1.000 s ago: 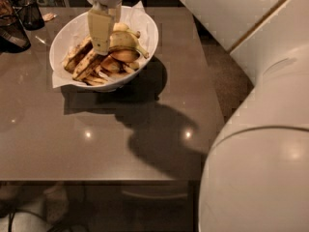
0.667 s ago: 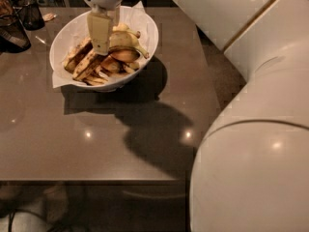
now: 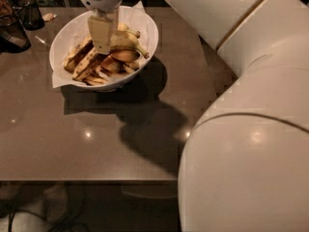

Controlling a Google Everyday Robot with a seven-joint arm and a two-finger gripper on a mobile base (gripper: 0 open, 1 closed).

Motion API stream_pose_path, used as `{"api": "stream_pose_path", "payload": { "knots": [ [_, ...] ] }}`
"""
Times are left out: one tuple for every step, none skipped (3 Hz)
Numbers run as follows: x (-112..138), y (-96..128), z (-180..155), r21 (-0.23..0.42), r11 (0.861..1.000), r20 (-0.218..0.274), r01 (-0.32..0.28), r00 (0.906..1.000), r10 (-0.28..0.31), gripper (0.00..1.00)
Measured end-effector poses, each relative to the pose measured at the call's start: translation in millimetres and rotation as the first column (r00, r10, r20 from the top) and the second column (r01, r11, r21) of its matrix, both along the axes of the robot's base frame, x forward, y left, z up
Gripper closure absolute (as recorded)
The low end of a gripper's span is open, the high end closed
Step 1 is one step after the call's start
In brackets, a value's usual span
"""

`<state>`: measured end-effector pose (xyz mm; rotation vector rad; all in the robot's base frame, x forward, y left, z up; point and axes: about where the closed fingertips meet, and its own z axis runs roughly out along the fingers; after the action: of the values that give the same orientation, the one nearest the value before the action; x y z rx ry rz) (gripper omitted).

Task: Pick banana from white bowl

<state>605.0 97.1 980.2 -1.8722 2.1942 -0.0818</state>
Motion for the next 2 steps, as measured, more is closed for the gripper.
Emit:
{"api": "stream_pose_path", "payload": {
  "knots": [
    [3.1, -3.5, -0.3, -0.010, 1.000, 0.004, 0.007, 1.0000, -0.007, 0.48],
    [7.7, -10.5, 5.0, -0.018, 1.000, 0.021, 0.021, 0.9996, -0.020, 0.51]
  ]
}}
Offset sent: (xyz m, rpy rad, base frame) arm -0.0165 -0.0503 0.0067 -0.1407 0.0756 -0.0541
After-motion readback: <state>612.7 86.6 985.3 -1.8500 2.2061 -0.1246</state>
